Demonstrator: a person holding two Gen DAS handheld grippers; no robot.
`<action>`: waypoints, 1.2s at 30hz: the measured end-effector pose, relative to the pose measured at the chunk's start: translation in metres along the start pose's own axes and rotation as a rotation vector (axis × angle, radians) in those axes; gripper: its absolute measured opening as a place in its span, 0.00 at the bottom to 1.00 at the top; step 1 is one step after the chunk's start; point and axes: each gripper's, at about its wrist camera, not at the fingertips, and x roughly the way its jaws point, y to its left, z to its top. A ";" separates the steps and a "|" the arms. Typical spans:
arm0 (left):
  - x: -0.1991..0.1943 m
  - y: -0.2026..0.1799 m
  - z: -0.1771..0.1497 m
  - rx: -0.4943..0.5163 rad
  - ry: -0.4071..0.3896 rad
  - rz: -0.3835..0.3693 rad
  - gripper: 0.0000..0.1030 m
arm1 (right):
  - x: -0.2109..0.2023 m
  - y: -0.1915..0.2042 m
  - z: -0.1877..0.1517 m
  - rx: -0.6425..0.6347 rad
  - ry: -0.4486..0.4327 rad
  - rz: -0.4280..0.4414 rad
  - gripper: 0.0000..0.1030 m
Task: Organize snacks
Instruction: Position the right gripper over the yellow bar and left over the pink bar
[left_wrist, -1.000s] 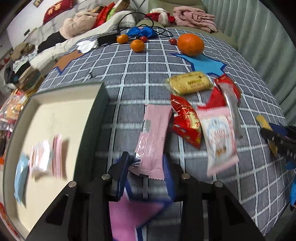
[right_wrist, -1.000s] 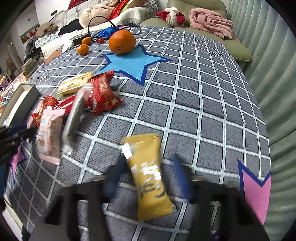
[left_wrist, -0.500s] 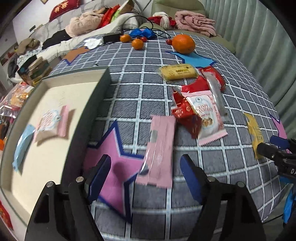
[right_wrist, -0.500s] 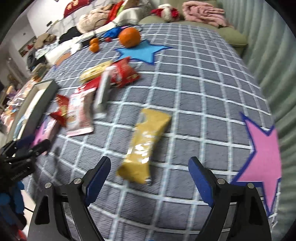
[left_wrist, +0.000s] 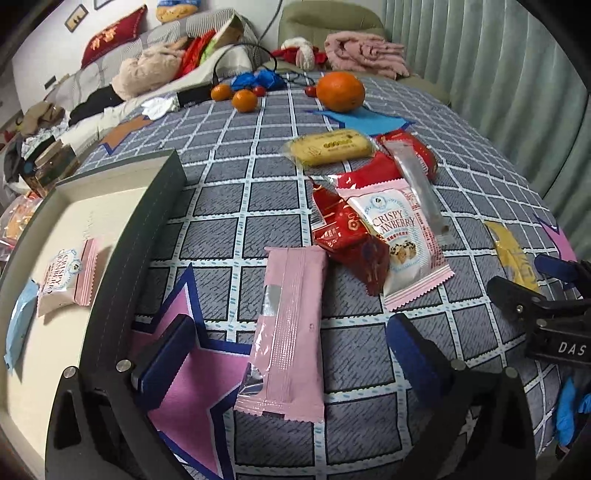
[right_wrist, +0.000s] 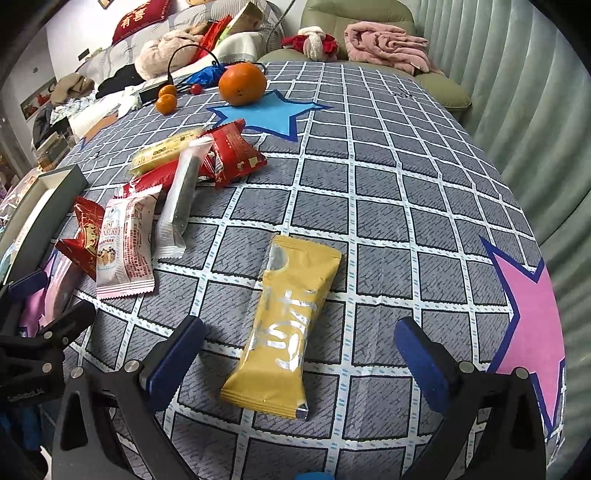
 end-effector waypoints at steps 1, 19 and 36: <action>0.000 0.000 0.000 -0.002 -0.002 0.002 1.00 | 0.000 0.000 0.000 -0.004 -0.007 0.003 1.00; -0.002 0.000 -0.001 -0.006 -0.009 0.003 1.00 | -0.003 0.002 -0.008 -0.002 -0.056 -0.004 1.00; -0.002 0.000 -0.002 -0.005 -0.010 0.003 1.00 | -0.003 0.002 -0.008 -0.003 -0.057 -0.005 1.00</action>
